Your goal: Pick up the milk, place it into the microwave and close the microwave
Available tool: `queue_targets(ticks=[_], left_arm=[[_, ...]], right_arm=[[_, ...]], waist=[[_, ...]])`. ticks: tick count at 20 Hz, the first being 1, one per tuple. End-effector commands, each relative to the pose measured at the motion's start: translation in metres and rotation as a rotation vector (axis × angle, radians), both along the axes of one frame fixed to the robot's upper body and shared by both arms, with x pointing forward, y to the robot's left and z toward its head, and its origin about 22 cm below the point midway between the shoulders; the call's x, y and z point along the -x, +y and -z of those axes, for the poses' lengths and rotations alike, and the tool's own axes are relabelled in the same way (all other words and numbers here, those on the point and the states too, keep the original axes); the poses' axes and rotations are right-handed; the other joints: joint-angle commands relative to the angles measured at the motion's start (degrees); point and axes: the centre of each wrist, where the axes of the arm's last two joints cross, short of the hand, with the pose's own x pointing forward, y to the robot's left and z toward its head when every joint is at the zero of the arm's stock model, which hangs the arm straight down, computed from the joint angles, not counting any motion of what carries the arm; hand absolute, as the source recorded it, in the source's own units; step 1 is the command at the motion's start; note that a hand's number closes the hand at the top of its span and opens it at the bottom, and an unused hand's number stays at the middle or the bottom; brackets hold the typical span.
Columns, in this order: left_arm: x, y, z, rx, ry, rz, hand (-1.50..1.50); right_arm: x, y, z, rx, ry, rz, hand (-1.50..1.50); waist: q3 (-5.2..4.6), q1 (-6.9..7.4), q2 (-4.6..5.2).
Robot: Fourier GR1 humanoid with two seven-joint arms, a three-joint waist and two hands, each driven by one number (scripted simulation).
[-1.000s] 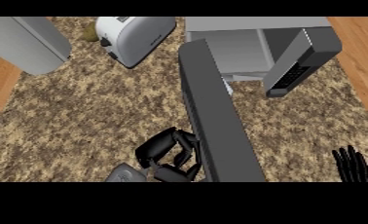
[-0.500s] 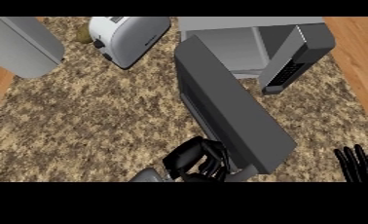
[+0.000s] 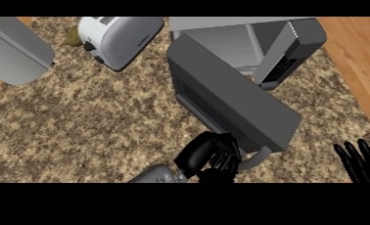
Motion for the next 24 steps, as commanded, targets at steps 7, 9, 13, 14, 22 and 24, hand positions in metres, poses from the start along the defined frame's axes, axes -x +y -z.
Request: queue_targets(ticks=[7, 9, 13, 14, 22, 24], left_arm=[[-0.025, -0.029, -0.039, 0.131, -0.087, -0.147, 1.50], [-0.033, -0.031, -0.044, 0.135, -0.099, -0.177, 1.50], [-0.052, -0.033, -0.055, 0.136, -0.115, -0.234, 1.50], [-0.053, -0.033, -0.055, 0.146, -0.118, -0.243, 1.50], [-0.088, -0.031, -0.071, 0.164, -0.091, -0.318, 1.50], [-0.090, -0.031, -0.073, 0.186, -0.077, -0.330, 1.50]], right_arm=[[-0.002, 0.017, -0.029, -0.002, -0.022, -0.091, -1.50], [-0.005, 0.018, -0.033, 0.000, -0.013, -0.095, -1.50], [-0.007, 0.017, -0.045, 0.017, -0.015, -0.091, -1.50], [-0.006, 0.017, -0.047, 0.005, -0.019, -0.092, -1.50], [-0.005, 0.025, -0.056, -0.004, 0.000, -0.109, -1.50], [-0.006, 0.019, -0.059, 0.007, 0.002, -0.095, -1.50]], waist=[[-0.21, -3.62, 0.72], [-0.16, -3.54, 0.96], [-0.11, -4.21, 1.31], [-0.10, -4.75, 1.33], [-0.01, -5.82, 1.98], [-0.03, -6.55, 2.26]])
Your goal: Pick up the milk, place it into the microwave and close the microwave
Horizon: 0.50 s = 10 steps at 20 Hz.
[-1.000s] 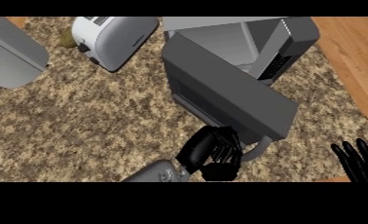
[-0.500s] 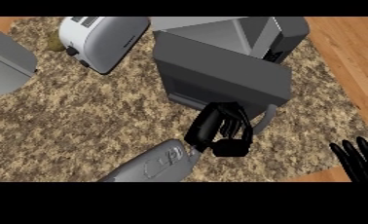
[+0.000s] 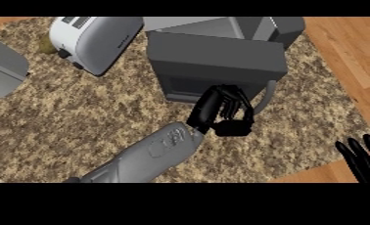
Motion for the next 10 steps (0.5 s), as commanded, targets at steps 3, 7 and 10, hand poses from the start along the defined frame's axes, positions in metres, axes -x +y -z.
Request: queue_targets(ticks=[3, 7, 10], left_arm=[[-0.028, 0.001, -0.020, 0.074, -0.010, -0.055, 1.50], [-0.040, 0.001, -0.030, 0.094, -0.008, -0.083, 1.50], [-0.046, 0.005, -0.028, 0.117, 0.012, -0.092, 1.50]], right_arm=[[-0.003, -0.004, -0.010, -0.002, -0.003, 0.004, -1.50], [-0.007, -0.002, -0.014, -0.003, -0.019, 0.011, -1.50], [-0.007, -0.003, -0.020, 0.010, -0.027, -0.014, -1.50]], waist=[[0.00, -0.37, 0.38], [0.03, -0.76, 0.78], [-0.03, -1.48, 1.02]])
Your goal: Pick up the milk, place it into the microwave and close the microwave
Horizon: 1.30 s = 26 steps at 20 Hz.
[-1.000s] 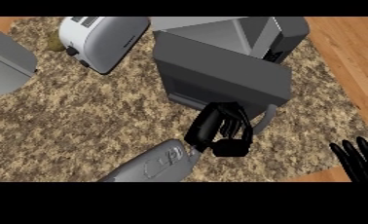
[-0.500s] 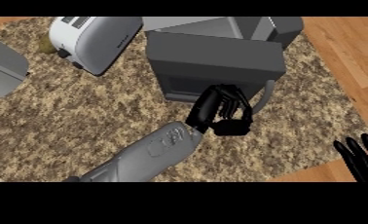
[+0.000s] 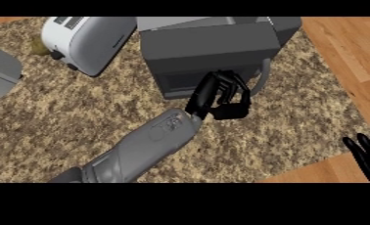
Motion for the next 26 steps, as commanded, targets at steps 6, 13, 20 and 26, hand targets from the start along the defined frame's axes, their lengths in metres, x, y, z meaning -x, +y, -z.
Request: queue_targets(ticks=[6, 13, 20, 26], left_arm=[[-0.030, 0.008, -0.018, 0.106, 0.037, -0.110, 1.50], [-0.037, 0.015, -0.011, 0.110, 0.007, -0.194, 1.50], [-0.040, 0.013, -0.017, 0.146, -0.021, -0.208, 1.50], [-0.040, 0.012, -0.016, 0.158, -0.039, -0.214, 1.50]], right_arm=[[-0.004, 0.002, -0.012, -0.019, -0.026, -0.027, -1.50], [-0.004, 0.005, -0.017, -0.017, -0.029, -0.086, -1.50], [-0.007, 0.007, -0.024, -0.030, -0.046, -0.131, -1.50], [-0.008, 0.007, -0.031, -0.010, -0.052, -0.172, -1.50]], waist=[[-0.02, -1.75, 0.69], [0.00, -1.80, 0.79], [0.04, -1.65, 0.93], [0.02, -2.54, 1.13]])
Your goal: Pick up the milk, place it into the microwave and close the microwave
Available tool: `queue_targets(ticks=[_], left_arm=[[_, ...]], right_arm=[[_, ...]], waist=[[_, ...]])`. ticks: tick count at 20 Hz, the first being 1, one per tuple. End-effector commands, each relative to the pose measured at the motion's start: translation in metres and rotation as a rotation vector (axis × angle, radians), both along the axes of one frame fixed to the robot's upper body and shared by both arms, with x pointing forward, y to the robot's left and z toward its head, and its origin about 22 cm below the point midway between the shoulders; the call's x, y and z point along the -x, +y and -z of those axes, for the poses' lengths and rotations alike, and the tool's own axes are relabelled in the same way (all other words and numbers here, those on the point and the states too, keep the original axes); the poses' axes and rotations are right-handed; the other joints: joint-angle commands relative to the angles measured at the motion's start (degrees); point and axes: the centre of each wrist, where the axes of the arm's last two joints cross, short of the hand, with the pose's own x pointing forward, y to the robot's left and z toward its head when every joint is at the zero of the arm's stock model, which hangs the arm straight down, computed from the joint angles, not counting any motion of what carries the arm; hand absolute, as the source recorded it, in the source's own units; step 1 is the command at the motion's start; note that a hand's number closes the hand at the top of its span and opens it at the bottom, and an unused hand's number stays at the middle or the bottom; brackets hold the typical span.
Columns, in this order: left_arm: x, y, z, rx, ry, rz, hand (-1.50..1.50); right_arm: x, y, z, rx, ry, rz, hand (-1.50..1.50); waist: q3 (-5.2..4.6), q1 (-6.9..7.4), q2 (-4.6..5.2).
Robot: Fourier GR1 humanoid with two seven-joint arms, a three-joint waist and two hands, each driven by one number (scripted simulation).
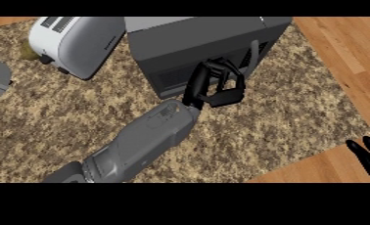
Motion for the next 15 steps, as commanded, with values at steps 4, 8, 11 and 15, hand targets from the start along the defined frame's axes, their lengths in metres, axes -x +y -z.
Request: queue_targets(ticks=[4, 8, 11, 15], left_arm=[[-0.0221, 0.0086, -0.0095, 0.014, -0.022, -0.120, 1.50], [-0.0238, 0.0095, -0.0092, 0.022, -0.032, -0.123, 1.50], [-0.0219, 0.0094, -0.0071, 0.026, -0.030, -0.137, 1.50], [-0.0223, 0.0097, -0.0065, 0.036, -0.039, -0.137, 1.50]], right_arm=[[-0.0001, 0.0017, -0.0068, 0.004, -0.009, -0.042, -1.50], [-0.0008, 0.0017, -0.0095, 0.007, -0.014, -0.046, -1.50], [0.0011, 0.0042, -0.0113, 0.007, -0.011, -0.063, -1.50], [0.0007, 0.0032, -0.0102, 0.020, 0.004, -0.063, -1.50]], waist=[[-0.08, -0.81, 0.42], [-0.08, -0.61, 0.68], [-0.08, -1.69, 0.48], [-0.03, -1.42, 0.73]])
